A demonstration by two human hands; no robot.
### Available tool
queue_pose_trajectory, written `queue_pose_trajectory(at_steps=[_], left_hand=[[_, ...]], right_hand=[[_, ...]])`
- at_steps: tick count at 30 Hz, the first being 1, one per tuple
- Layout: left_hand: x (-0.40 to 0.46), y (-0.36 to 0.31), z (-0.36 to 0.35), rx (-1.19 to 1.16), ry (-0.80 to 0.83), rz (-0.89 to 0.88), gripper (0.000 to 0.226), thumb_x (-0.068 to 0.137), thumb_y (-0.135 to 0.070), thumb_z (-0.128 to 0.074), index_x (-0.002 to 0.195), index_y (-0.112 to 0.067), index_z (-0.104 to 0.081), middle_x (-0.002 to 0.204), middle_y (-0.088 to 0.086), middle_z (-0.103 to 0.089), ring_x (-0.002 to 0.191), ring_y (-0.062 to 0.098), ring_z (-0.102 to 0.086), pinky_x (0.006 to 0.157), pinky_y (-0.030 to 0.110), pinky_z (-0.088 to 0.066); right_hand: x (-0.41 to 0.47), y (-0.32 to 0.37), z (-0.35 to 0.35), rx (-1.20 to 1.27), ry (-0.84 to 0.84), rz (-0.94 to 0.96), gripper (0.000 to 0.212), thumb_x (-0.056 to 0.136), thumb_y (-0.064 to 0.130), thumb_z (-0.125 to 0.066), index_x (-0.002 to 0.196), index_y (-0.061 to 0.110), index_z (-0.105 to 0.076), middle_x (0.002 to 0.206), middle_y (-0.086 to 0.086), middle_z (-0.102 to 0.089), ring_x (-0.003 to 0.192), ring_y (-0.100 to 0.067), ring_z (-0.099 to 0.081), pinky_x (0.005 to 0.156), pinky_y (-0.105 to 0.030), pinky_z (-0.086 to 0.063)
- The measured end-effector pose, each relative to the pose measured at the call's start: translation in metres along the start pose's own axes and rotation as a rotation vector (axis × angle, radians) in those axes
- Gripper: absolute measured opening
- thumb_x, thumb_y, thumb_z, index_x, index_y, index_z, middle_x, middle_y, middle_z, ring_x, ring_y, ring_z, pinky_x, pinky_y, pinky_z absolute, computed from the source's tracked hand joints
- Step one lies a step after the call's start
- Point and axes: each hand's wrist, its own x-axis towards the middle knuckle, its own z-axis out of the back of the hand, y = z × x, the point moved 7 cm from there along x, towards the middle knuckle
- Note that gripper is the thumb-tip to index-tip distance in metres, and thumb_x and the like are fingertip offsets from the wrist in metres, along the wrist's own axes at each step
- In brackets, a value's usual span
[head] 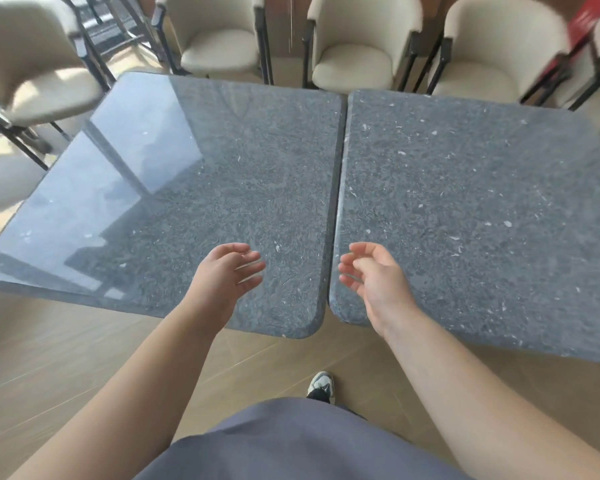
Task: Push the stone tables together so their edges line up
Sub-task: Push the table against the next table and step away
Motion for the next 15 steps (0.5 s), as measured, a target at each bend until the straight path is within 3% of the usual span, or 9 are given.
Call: queue_pose_trajectory(at_steps=[7,15], left_hand=[[-0.053,-0.062,0.021,0.061,0.161,-0.219,0.020,0.096,0.002,-0.051,0.102,-0.012,-0.064,0.084,0.002,-0.077,0.081,0.020,-0.076,0.069,0.032,-0.061],[-0.125,-0.097,0.110,0.129,0.208,-0.395,0.027,0.094,0.006,-0.045,0.105,-0.010,-0.063,0.083,0.000,-0.075,0.081,0.022,-0.074,0.073,0.032,-0.061]], right_hand=[[-0.077,0.024,-0.023,0.106,-0.050,0.174,0.029,0.096,-0.005,-0.041,0.100,0.013,-0.062,0.086,-0.003,-0.066,0.081,-0.017,-0.064,0.080,-0.033,-0.057],[-0.183,0.017,-0.080,0.099,-0.041,0.384,0.028,0.094,-0.006,-0.043,0.102,0.014,-0.062,0.080,0.003,-0.068,0.074,-0.010,-0.066,0.072,-0.027,-0.057]])
